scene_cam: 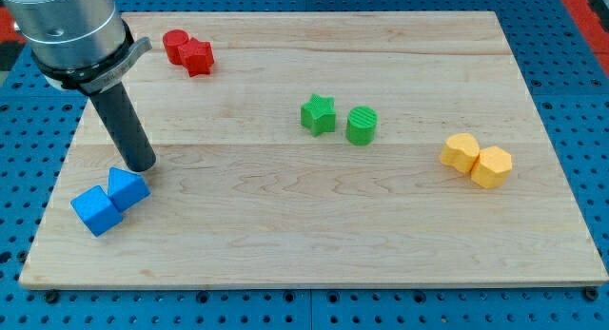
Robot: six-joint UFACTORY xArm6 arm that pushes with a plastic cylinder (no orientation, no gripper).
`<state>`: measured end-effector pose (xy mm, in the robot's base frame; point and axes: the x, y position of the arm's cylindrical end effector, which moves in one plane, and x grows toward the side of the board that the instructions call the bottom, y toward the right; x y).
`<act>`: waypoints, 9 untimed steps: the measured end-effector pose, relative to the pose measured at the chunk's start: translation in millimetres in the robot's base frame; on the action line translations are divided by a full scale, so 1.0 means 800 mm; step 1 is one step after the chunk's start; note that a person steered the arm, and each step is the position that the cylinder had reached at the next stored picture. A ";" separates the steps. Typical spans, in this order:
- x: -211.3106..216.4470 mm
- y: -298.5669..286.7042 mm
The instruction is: Move yellow heart to the right of green circle
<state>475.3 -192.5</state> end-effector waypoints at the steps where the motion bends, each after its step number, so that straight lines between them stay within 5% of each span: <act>1: 0.000 -0.002; 4: -0.003 0.006; 6: 0.002 0.141; 9: 0.001 0.206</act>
<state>476.5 -27.6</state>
